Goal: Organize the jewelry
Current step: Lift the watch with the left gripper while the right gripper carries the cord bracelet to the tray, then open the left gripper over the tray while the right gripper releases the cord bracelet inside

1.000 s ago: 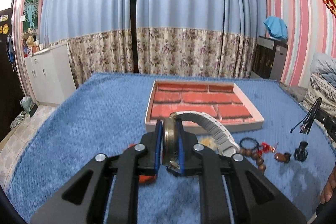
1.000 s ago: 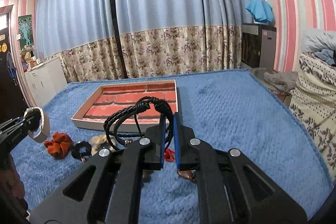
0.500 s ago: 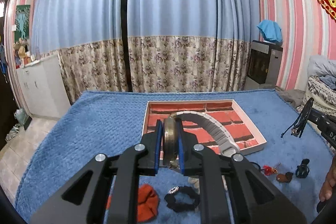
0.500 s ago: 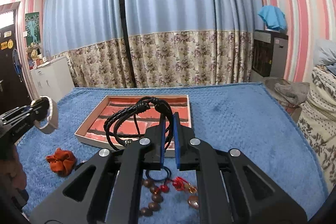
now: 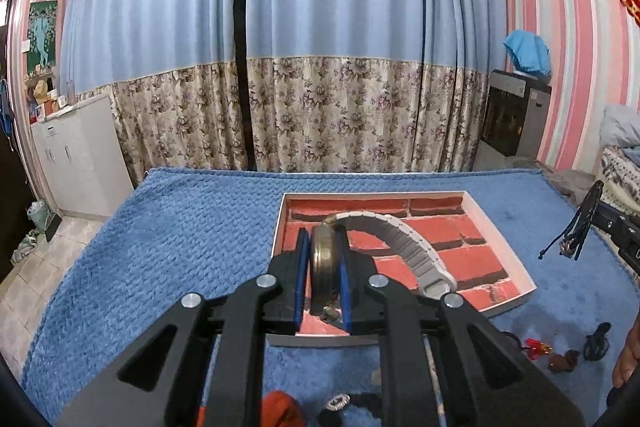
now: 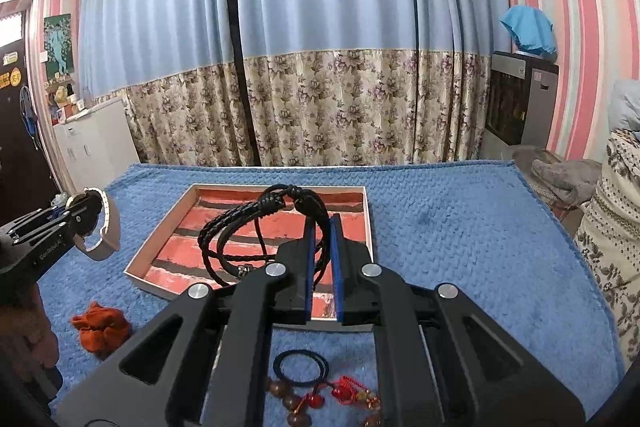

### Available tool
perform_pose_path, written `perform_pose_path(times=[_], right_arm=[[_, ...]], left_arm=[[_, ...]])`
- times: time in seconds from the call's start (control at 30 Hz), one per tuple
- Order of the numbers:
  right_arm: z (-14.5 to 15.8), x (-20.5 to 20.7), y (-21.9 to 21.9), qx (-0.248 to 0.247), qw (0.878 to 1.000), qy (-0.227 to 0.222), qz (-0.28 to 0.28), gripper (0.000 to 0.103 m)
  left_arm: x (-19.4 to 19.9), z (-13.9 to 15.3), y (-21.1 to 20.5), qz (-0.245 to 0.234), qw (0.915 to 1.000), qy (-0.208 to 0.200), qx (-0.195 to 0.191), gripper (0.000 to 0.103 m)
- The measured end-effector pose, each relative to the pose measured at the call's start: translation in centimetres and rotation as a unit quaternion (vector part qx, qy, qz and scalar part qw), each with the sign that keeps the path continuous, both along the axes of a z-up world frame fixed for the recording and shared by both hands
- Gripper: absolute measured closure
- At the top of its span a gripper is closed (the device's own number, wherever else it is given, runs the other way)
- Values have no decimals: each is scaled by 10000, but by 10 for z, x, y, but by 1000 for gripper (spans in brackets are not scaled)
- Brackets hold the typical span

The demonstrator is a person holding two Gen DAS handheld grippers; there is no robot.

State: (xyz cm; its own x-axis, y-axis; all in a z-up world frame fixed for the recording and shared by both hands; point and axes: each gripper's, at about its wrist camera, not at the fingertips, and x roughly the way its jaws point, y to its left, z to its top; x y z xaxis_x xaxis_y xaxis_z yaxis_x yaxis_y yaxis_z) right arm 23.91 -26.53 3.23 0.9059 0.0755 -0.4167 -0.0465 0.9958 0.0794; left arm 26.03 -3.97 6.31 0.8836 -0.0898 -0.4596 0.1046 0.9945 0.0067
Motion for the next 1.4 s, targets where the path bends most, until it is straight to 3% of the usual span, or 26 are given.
perform_pose_path(times=[0.33,0.67,1.23,1.4], right_arm=[[-22,53,5,-124,9991,396,-16,96],[-83,101,2,-173,9916,1274,-124,96],[-116,120,-1,-192,9838,1783,-12,96],[-122,122,-3,-191,9823,1862,-20,96]], left_arm=[[40,-27,-6,70,9997,214,92,89],[76,-73,-4,89,9972,718,176,89],[101,-115,-10,-17,9883,1515,152,89],[103,-122,-8,25,9875,1568,169,89]])
